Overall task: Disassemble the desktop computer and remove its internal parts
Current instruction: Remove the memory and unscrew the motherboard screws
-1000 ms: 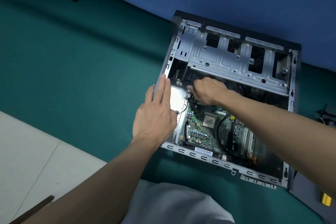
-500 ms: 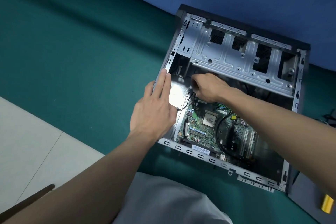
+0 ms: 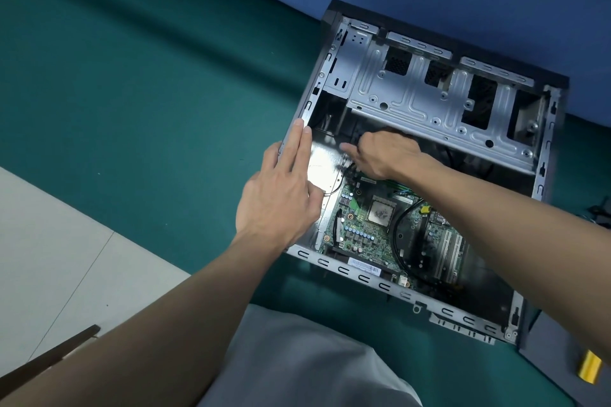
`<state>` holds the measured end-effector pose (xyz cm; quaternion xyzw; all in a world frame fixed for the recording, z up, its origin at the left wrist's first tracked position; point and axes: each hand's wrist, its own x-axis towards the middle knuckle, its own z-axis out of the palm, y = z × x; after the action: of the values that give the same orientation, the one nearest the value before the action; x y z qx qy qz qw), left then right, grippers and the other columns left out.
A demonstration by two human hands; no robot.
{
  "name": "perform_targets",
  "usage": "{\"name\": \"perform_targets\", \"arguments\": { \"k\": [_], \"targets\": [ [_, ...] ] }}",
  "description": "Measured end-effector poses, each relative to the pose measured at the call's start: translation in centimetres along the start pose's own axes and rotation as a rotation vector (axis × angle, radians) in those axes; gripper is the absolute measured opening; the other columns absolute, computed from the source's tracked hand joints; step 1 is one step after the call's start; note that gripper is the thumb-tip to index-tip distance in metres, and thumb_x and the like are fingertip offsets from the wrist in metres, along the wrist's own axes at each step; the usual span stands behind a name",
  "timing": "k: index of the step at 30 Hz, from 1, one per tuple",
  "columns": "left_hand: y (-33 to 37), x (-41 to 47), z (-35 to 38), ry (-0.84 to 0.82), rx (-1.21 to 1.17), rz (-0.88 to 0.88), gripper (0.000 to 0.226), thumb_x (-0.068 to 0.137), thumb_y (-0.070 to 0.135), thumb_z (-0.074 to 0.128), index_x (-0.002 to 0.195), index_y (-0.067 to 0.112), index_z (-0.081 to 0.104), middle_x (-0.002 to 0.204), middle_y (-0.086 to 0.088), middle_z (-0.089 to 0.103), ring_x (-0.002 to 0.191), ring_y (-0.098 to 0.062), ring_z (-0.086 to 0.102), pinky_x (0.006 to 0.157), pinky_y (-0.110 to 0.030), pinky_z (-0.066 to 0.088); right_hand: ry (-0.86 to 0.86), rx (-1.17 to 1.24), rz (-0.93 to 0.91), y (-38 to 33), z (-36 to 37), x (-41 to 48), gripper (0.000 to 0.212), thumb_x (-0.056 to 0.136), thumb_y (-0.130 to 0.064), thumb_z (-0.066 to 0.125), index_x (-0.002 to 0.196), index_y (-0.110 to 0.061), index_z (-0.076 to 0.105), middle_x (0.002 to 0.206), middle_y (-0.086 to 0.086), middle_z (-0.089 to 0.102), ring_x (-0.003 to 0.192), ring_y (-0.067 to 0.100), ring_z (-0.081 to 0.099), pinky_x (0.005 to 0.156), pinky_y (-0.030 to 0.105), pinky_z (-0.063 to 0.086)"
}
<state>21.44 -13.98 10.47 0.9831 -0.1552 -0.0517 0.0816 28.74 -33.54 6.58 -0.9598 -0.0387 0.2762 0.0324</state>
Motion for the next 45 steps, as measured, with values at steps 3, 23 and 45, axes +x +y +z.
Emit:
{"name": "perform_targets", "arguments": {
  "k": [3, 23, 45],
  "targets": [
    [0.0, 0.0, -0.1, 0.001, -0.009, 0.003, 0.074, 0.091, 0.035, 0.038, 0.153, 0.016, 0.003, 0.162, 0.007, -0.005, 0.129, -0.018, 0.031, 0.06, -0.028, 0.053, 0.019, 0.012, -0.014, -0.2, -0.3, 0.0, 0.018, 0.092, -0.013, 0.045, 0.074, -0.015, 0.044, 0.073, 0.004, 0.052, 0.06, 0.015, 0.045, 0.05, 0.029, 0.034],
    [0.0, -0.1, -0.1, -0.015, -0.025, 0.016, 0.074, 0.091, 0.032, 0.038, 0.154, 0.015, 0.002, 0.162, 0.006, -0.006, 0.129, -0.02, 0.031, 0.063, -0.03, 0.054, 0.031, 0.024, 0.116, -0.5, -0.1, -0.4, 0.045, 0.099, -0.052, 0.034, 0.074, -0.017, 0.047, 0.068, -0.001, 0.053, 0.059, 0.013, 0.048, 0.053, 0.029, 0.032],
    [-0.1, 0.0, 0.2, -0.029, -0.008, 0.027, 0.075, 0.092, 0.032, 0.036, 0.153, 0.012, -0.002, 0.162, 0.003, -0.008, 0.129, -0.023, 0.033, 0.066, -0.03, 0.055, 0.058, -0.017, 0.15, -0.8, -0.2, -1.1, 0.038, 0.1, -0.04, 0.037, 0.072, -0.015, 0.045, 0.072, 0.001, 0.055, 0.057, 0.015, 0.045, 0.057, 0.032, 0.033]
  ]
}}
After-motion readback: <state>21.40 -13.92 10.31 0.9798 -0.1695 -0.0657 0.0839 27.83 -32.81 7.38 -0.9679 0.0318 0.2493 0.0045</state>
